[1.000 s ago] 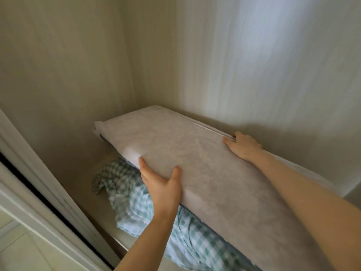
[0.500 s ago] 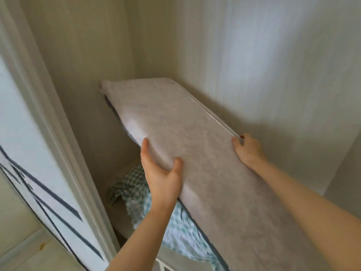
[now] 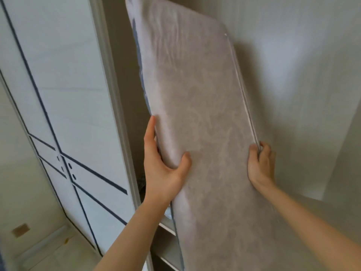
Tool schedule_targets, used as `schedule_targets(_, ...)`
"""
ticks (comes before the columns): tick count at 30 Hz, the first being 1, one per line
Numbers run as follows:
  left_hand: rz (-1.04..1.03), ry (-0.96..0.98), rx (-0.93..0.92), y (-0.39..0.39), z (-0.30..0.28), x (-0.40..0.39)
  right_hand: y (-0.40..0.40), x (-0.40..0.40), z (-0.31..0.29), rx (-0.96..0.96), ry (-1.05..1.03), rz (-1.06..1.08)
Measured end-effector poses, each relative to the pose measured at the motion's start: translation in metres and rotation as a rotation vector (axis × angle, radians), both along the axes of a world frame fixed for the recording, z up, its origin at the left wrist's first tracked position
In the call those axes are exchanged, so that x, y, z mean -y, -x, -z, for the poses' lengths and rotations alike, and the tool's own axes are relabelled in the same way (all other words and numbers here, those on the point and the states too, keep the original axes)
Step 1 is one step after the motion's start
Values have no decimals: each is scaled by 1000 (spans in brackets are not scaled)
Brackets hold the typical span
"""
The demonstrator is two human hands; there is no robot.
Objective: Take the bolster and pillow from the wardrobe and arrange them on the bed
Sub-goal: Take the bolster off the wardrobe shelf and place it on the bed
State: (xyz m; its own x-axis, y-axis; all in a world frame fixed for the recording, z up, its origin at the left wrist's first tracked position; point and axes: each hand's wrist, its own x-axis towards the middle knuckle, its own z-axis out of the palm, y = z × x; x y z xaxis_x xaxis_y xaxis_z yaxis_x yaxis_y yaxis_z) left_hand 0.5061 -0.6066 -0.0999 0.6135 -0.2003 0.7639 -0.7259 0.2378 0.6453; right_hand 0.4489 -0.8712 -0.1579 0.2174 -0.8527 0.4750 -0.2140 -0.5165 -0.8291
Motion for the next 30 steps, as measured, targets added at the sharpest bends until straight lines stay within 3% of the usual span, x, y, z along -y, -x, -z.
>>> schedule_targets(6, -76, -19, 139, 23, -19, -72, 8, -71, -9, 208, 21, -209)
schedule_targets(13, -331, 1, 112, 45, -40, -161, -9, -148, -21, 417, 7, -487)
schedule_targets(22, -584, 58, 85, 83, -42, -269, -38, -258, -30, 458, 100, -773)
schedule_targets(30, -921, 121, -3, 120, -33, -338, -63, -356, -25, 375, 46, -1007)
